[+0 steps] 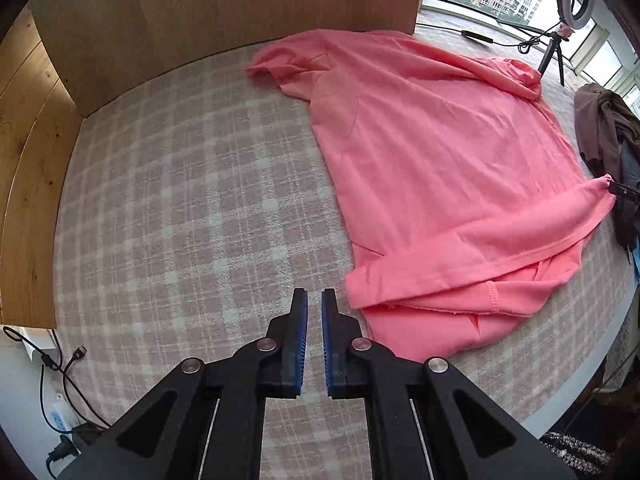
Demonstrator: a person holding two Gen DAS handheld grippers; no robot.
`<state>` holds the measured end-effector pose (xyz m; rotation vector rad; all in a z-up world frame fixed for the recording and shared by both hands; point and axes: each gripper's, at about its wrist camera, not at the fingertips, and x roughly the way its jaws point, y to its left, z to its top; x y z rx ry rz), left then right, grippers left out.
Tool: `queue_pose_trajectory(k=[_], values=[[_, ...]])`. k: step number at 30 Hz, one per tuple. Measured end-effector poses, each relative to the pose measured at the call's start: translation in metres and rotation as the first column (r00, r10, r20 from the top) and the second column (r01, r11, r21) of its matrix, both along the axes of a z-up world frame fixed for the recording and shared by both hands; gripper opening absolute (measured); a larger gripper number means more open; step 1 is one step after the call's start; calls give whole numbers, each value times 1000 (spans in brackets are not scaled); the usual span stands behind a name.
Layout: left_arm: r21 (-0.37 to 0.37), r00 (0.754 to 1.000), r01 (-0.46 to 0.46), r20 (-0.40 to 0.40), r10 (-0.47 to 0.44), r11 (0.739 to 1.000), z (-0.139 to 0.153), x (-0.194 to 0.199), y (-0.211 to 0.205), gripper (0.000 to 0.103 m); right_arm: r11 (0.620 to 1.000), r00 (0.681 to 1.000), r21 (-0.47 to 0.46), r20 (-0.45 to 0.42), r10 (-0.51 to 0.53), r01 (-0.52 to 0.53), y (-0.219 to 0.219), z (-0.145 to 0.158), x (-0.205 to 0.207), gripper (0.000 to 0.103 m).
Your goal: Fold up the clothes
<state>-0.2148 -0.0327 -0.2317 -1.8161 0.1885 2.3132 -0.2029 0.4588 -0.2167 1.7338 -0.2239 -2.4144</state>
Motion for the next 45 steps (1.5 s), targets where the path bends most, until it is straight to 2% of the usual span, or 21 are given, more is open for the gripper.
queue_pose_trajectory(k=[3,5,6,9,13,15,16,17,18,20,26,31,34,35,36,39,42,45], values=[[69,1000,-15,1,15,997,4,15,-7,11,1000,999,29,42,6,-7,-1,-16,-6,5],[96,1000,23,-2,-23,995,7,25,-4,21,1000,999,17,40,10,-11,2,-16,0,7],[91,999,42,-3,-42,995,5,28,0,25,1000,999,11,46,7,-8,4,-17,3,10],[69,997,65,31,-67,996,-14,25,13,26,1000,998,14,61,4,-5,9,-19,9,17],[43,995,76,67,-79,996,-40,10,29,26,1000,998,13,67,1,-2,14,-17,14,18],[52,994,81,67,-85,995,-44,4,36,21,1000,998,18,65,12,-14,14,-15,18,22],[62,995,78,64,-82,995,-43,2,38,2,999,998,27,62,21,-23,14,-13,21,24],[71,995,76,57,-80,995,-40,1,39,1,999,998,41,60,33,-35,13,-12,24,29],[82,996,75,39,-79,994,-34,2,37,1,997,997,55,58,45,-48,13,-11,27,33],[103,997,73,6,-74,992,-20,4,33,0,994,996,81,51,72,-76,13,-9,33,33],[128,999,46,-29,-43,991,28,14,6,0,975,984,135,40,171,-175,1,-13,41,35],[103,998,57,-32,-54,993,39,15,2,0,949,965,176,27,259,-260,-23,-24,27,46],[86,998,60,-24,-58,995,31,8,12,0,954,965,152,10,261,-259,-25,-28,15,45],[80,998,61,-20,-60,995,32,8,13,0,959,967,132,9,253,-252,-23,-29,12,36],[75,998,64,-17,-63,995,33,9,12,0,963,970,111,12,244,-244,-20,-29,10,5],[68,997,77,-21,-75,995,38,16,13,0,976,976,41,42,212,-214,-9,-20,10,3],[67,992,124,-30,-122,990,55,35,14,0,983,983,-8,-4,183,-183,3,16,28,2],[64,988,153,-32,-151,986,76,63,10,0,986,988,-70,-51,149,-153,18,60,63,2]])
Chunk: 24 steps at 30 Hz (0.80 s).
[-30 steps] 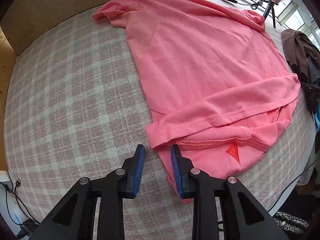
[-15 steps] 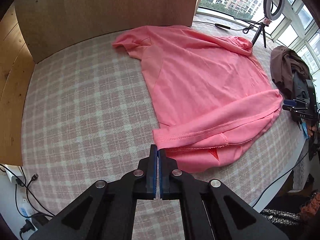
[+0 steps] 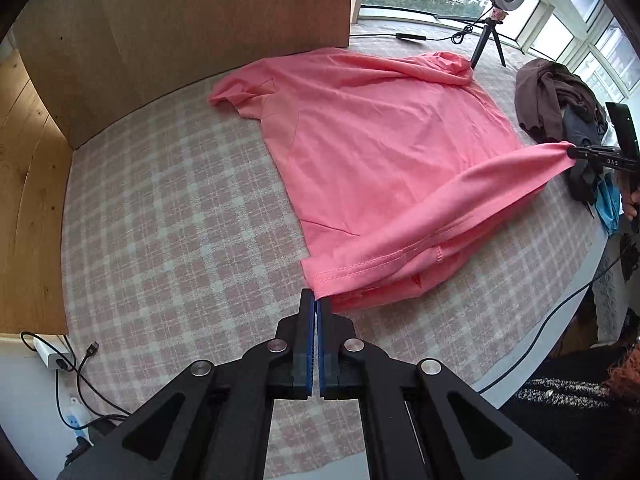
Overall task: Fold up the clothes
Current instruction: 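Pull the hem taut with both tools to straighten the shirt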
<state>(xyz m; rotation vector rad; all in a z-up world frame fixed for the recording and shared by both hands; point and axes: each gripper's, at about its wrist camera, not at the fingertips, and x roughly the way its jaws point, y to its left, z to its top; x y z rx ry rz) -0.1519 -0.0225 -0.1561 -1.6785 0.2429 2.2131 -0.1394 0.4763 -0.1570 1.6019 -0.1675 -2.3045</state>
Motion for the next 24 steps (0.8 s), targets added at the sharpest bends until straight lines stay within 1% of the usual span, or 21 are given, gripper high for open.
queue_pose_trajectory(k=[2,3,5,6,8,9,11,13,15,18,21,22,24], values=[[20,1000,7,29,-8,1000,6,26,-4,0,999,999,-32,22,-30,30,1,14,27,2],[32,998,14,53,-16,999,7,41,-5,0,998,998,-35,56,-41,42,2,10,43,2],[55,991,36,129,-43,998,-2,76,-1,0,997,991,-38,123,-62,67,3,3,75,2],[65,983,51,172,-62,997,-9,93,1,0,996,985,-38,156,-72,78,4,-2,91,2],[74,965,84,243,-99,994,-28,121,7,0,994,971,-31,220,-91,101,0,-23,114,2],[76,959,85,264,-103,993,-39,127,7,0,993,963,-29,250,-103,114,-1,-34,123,2],[90,953,63,290,-87,994,-57,128,4,0,990,955,-30,267,-127,140,-3,-49,128,2],[94,956,40,287,-66,995,-68,122,-1,0,986,950,-43,277,-146,164,-5,-59,125,2],[100,960,33,272,-59,994,-70,117,-5,0,985,949,-30,274,-155,169,-10,-63,119,2],[104,970,12,241,-37,995,-66,113,-12,0,987,948,-9,279,-152,161,-16,-64,113,2],[105,977,-18,215,-5,994,-64,109,-17,0,988,949,-13,281,-141,151,-18,-64,104,2],[99,980,-34,198,14,995,-62,102,-18,0,989,951,-17,276,-138,148,-18,-63,97,2],[115,987,-65,156,47,991,-50,77,-17,0,987,955,-27,257,-146,158,-16,-58,74,2]])
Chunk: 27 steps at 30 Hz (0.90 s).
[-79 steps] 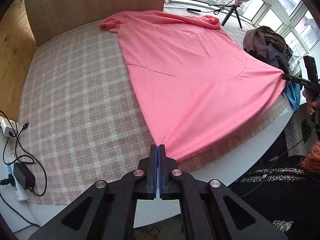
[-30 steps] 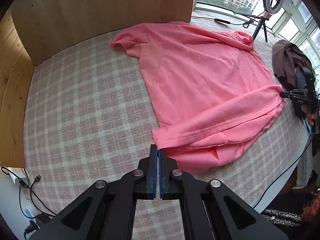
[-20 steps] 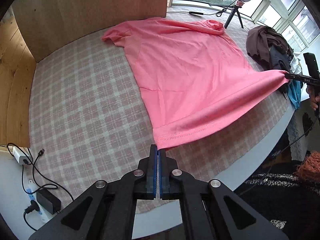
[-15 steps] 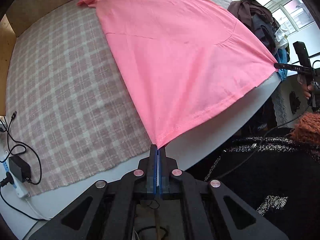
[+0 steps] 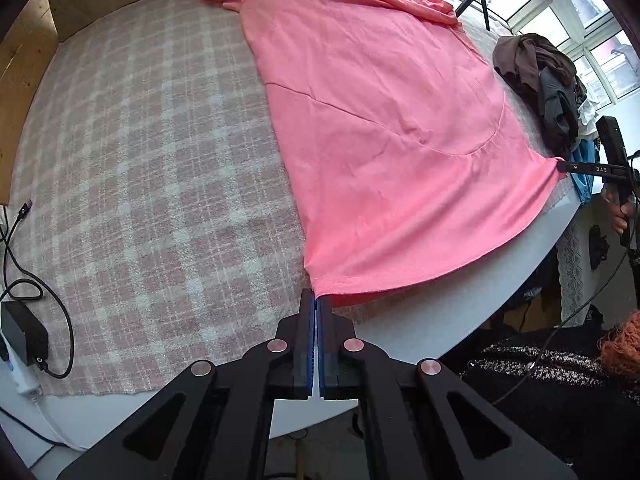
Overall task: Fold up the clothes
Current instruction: 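Pull the hem taut with both tools to straighten the shirt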
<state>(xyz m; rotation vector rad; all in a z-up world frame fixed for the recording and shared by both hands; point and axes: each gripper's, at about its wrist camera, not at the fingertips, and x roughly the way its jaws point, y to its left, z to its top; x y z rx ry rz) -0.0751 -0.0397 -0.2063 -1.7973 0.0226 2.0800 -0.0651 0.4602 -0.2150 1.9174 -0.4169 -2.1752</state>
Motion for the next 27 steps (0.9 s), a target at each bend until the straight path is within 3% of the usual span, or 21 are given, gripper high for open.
queue_pose_trajectory(k=[2,4,6,8,11,12,14,17,20,24,27], values=[[-5,997,-18,-75,17,1000,27,-34,3,0,1000,998,-7,-62,-17,16,2,27,-39,2],[-26,983,-34,-183,29,999,76,-74,7,0,999,989,-17,-144,-32,30,3,68,-80,2],[-33,945,-50,-325,37,998,151,-104,4,0,999,960,-27,-279,-38,32,2,144,-115,2],[-32,887,-74,-459,51,997,231,-122,-7,0,999,908,-25,-417,-36,27,2,232,-136,2],[-51,808,-101,-587,52,994,318,-122,-23,0,1000,835,-1,-550,-21,24,2,333,-130,2],[-67,791,-100,-611,39,993,335,-112,-23,0,1000,823,-2,-568,-18,20,2,352,-123,2],[-106,783,-72,-622,-10,992,348,-92,-21,0,999,812,38,-583,15,8,-2,372,-106,2],[-171,807,-51,-588,-60,984,334,-67,-21,0,997,829,71,-556,55,-19,-10,365,-77,2],[-238,855,-19,-506,-108,971,295,-42,-18,0,994,870,92,-483,97,-60,-13,320,-44,2],[-299,926,48,-343,-155,953,210,-3,-15,0,993,934,69,-339,115,-97,-18,227,0,2],[-298,965,108,-200,-172,949,131,22,-11,0,996,974,31,-208,92,-88,-17,144,26,2]])
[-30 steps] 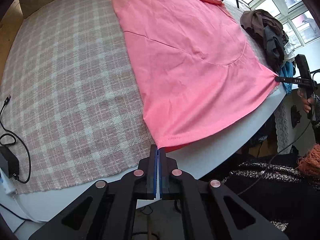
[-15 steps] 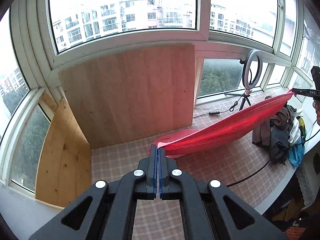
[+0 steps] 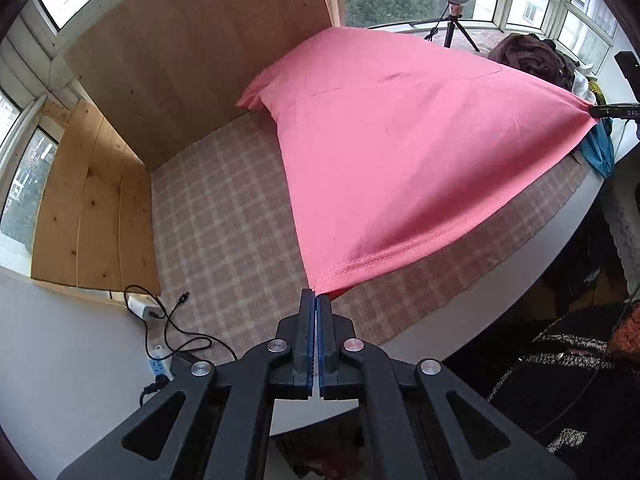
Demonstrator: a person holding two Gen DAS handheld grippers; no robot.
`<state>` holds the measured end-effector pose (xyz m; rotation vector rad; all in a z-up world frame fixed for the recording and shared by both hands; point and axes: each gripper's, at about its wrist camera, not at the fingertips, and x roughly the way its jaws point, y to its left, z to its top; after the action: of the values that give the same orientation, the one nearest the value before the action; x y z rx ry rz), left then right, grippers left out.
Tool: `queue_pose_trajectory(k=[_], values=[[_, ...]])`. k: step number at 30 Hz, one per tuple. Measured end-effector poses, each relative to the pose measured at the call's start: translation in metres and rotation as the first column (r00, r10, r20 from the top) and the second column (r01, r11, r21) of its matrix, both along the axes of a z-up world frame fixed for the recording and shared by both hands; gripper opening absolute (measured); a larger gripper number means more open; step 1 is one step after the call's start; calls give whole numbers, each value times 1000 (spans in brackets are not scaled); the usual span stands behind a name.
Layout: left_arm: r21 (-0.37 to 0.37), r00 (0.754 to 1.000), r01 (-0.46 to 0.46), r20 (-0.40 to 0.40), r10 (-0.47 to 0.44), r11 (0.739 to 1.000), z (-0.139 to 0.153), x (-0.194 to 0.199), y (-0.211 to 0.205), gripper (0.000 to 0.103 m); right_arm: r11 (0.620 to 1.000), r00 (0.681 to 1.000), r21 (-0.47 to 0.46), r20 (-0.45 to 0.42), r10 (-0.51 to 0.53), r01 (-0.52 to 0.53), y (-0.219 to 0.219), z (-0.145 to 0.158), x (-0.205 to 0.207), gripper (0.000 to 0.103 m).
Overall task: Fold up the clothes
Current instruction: 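Pull the hem taut with both tools to straighten the shirt, then open both tools and release the pink shirt hem onto the blanket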
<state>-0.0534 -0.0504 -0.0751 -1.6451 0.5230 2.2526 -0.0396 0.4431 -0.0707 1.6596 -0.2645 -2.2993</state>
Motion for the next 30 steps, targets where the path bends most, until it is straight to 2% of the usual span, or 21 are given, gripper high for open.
queue_pose_trajectory(k=[2,5,8,12,18,20,24,28,30], values=[[14,996,9,91,-10,1000,-49,17,4,0,999,993,-23,111,-25,28,5,-59,15,2],[42,979,-3,204,-5,999,-108,38,7,0,999,974,-2,221,-51,52,8,-126,33,2],[84,957,-27,290,2,996,-147,53,7,0,998,950,10,305,-63,63,10,-167,46,2],[101,939,-44,345,7,994,-175,61,4,0,998,936,35,347,-61,52,12,-186,53,2],[90,923,-48,384,10,995,-187,62,-2,1,993,922,107,387,-3,-41,0,-190,50,3],[81,922,-48,388,13,996,-182,67,-8,1,991,918,120,395,4,-56,1,-181,49,9],[67,933,-80,356,51,995,-158,71,-35,4,992,946,111,323,16,-55,17,-137,39,20],[60,956,-117,278,96,991,-137,50,-55,4,996,982,86,189,-25,8,31,-89,13,21],[73,969,-113,230,94,991,-125,23,-56,4,996,992,77,112,-56,47,33,-66,-9,21]])
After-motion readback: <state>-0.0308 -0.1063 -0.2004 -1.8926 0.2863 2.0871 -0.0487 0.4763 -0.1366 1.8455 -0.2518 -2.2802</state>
